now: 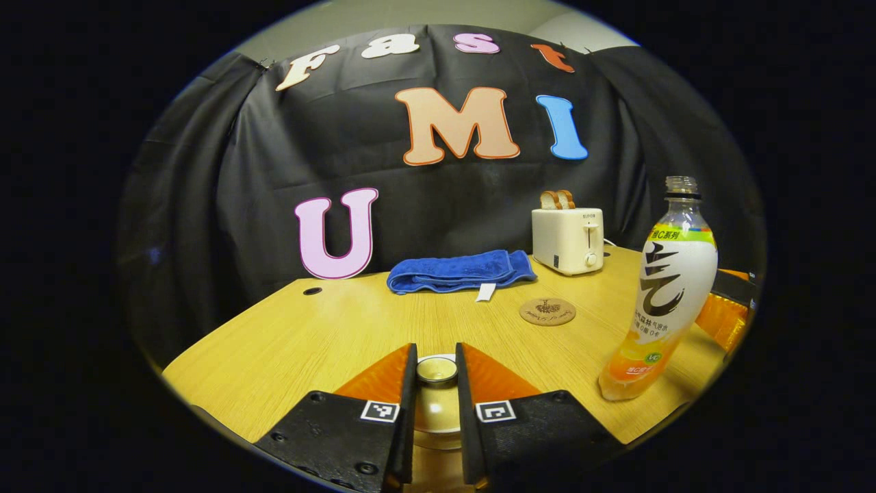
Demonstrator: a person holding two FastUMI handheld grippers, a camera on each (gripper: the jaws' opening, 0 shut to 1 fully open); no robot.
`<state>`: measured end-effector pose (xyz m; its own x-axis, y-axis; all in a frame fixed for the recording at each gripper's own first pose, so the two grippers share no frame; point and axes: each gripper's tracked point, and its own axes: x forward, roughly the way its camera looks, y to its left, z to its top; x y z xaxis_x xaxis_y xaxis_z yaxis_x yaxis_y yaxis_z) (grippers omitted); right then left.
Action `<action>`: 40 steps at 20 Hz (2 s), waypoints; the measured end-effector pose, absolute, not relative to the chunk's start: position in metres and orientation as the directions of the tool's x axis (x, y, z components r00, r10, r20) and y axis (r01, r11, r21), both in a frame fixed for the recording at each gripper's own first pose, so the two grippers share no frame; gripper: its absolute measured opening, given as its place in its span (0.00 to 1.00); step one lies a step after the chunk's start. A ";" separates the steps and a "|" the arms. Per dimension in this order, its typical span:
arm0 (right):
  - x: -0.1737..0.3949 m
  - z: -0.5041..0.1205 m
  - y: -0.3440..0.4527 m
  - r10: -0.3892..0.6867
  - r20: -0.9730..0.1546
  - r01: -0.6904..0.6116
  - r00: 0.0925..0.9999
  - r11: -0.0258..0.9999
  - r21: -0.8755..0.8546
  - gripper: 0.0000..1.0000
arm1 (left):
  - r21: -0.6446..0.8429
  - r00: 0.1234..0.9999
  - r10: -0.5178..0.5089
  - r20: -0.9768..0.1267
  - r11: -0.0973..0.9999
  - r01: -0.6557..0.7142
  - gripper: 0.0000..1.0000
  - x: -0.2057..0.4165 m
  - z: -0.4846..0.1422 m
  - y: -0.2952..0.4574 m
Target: Open the teacup lid with one hand, grasp the water bottle and pour water into the teacup with the other hand; after pouring, place the water bottle on the coaster and then close the teacup lid.
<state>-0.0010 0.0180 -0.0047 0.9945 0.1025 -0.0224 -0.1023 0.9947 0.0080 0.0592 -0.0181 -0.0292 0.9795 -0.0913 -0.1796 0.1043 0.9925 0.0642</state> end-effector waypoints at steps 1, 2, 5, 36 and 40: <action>-0.002 -0.004 0.020 0.114 -0.021 -0.113 0.993 0.993 0.010 0.95 | 0.056 0.981 -0.090 -0.174 0.993 0.101 0.24 0.058 -0.027 -0.017; -0.002 -0.004 0.019 0.115 -0.019 -0.115 0.993 0.993 0.010 0.96 | 0.044 0.982 -0.088 -0.167 0.994 0.097 0.24 0.058 -0.028 -0.017; -0.007 -0.007 0.022 0.137 -0.035 -0.137 0.990 0.991 0.007 0.95 | 0.004 0.985 -0.092 -0.149 0.996 0.094 0.23 0.056 -0.022 -0.017; 0.039 0.000 0.115 0.273 -0.090 -0.287 0.958 0.904 -0.318 0.70 | -0.018 0.995 0.057 -0.076 0.998 -0.059 0.23 0.016 -0.002 0.097; 0.051 0.016 0.120 0.264 -0.051 -0.246 0.963 0.786 -0.567 0.70 | -0.031 0.996 0.057 -0.074 0.998 -0.060 0.23 0.015 -0.001 0.106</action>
